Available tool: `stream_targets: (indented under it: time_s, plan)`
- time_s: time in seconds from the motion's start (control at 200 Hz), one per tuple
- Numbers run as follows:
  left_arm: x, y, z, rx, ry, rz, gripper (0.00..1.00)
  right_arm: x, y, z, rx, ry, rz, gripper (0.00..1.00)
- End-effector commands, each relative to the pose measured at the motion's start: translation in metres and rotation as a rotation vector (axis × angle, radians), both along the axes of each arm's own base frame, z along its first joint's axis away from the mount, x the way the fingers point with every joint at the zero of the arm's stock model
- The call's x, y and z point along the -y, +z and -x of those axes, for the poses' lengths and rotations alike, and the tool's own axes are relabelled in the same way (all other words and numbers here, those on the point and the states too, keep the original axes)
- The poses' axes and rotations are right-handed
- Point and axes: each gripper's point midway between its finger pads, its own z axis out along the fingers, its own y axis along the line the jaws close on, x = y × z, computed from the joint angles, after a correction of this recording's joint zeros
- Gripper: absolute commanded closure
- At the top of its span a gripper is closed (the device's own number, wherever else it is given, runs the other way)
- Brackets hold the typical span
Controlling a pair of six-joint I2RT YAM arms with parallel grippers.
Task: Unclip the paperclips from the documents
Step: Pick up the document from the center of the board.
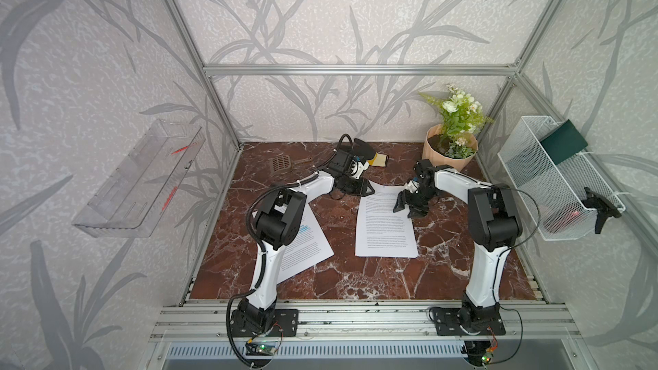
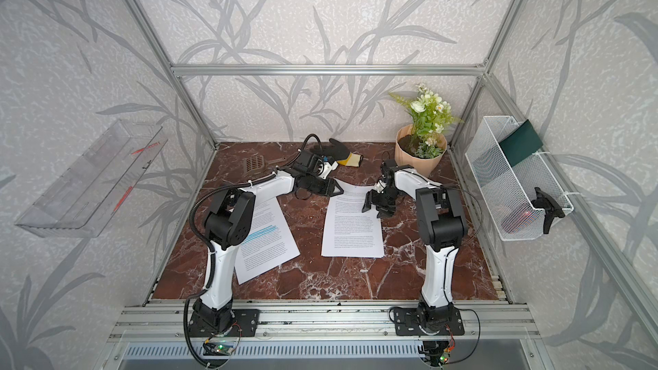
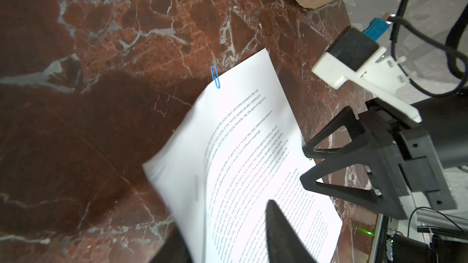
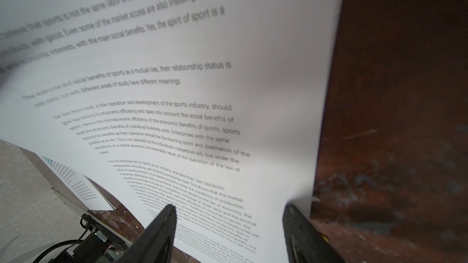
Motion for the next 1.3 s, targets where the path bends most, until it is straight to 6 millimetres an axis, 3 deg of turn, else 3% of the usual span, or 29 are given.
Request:
stream_targets:
  time_s: [0.0,0.1,0.2,0.27,0.46,0.725,0.91,1.025,1.295]
  plan:
    - [0.004,-0.004,0.001,0.024,-0.013,0.011,0.55,-0.001,-0.017,0.009,-0.051,0.000,0.002,0.32]
    - [0.005,0.004,-0.002,0.042,-0.008,0.019,0.79,-0.002,-0.017,0.010,-0.056,0.001,-0.004,0.32]
    - [0.003,0.014,-0.004,0.070,0.003,0.022,0.94,-0.002,-0.016,0.011,-0.059,-0.002,-0.008,0.32]
    - [0.002,0.022,-0.003,0.087,0.005,0.026,1.00,-0.003,-0.014,0.012,-0.055,-0.002,-0.014,0.32]
    - [0.005,0.049,0.005,0.159,-0.055,0.018,1.00,0.003,0.010,0.008,-0.033,-0.008,-0.037,0.32]
    - [0.015,0.104,0.040,0.458,-0.285,-0.033,1.00,0.033,0.106,-0.003,0.154,-0.060,-0.055,0.31]
    - [0.021,0.143,0.061,0.573,-0.362,0.004,1.00,0.009,0.182,-0.004,0.417,0.079,-0.236,0.32]
    - [0.020,0.163,0.075,0.627,-0.416,0.000,1.00,0.004,0.213,0.004,0.587,0.178,-0.267,0.32]
    - [0.001,0.199,0.097,0.668,-0.430,-0.062,1.00,-0.002,0.263,0.020,0.975,0.349,-0.267,0.31]
